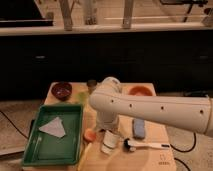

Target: Place grapes in paper cup

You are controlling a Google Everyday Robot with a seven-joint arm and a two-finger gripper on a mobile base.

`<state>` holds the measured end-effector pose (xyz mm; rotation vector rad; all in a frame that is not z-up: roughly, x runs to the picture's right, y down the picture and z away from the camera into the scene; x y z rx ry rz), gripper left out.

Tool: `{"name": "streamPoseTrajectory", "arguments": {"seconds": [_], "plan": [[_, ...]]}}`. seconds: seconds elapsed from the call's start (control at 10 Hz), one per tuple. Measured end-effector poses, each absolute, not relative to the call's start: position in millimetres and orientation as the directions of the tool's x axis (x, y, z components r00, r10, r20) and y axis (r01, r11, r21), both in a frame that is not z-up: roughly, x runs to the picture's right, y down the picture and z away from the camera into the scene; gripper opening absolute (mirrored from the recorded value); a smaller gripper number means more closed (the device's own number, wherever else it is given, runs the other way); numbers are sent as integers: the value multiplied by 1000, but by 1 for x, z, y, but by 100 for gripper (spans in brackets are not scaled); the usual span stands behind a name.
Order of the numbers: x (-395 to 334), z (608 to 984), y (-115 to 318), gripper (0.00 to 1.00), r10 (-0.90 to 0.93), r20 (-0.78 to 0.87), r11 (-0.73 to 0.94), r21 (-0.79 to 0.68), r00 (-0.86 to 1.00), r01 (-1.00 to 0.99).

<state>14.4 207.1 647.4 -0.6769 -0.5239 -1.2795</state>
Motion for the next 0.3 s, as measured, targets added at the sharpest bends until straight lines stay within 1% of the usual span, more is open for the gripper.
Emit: {"name": "streamPoseTrajectory", "arguments": {"seconds": [0.3], "plan": [[14, 648, 208, 80, -684, 696, 141, -168, 219, 976]]}}
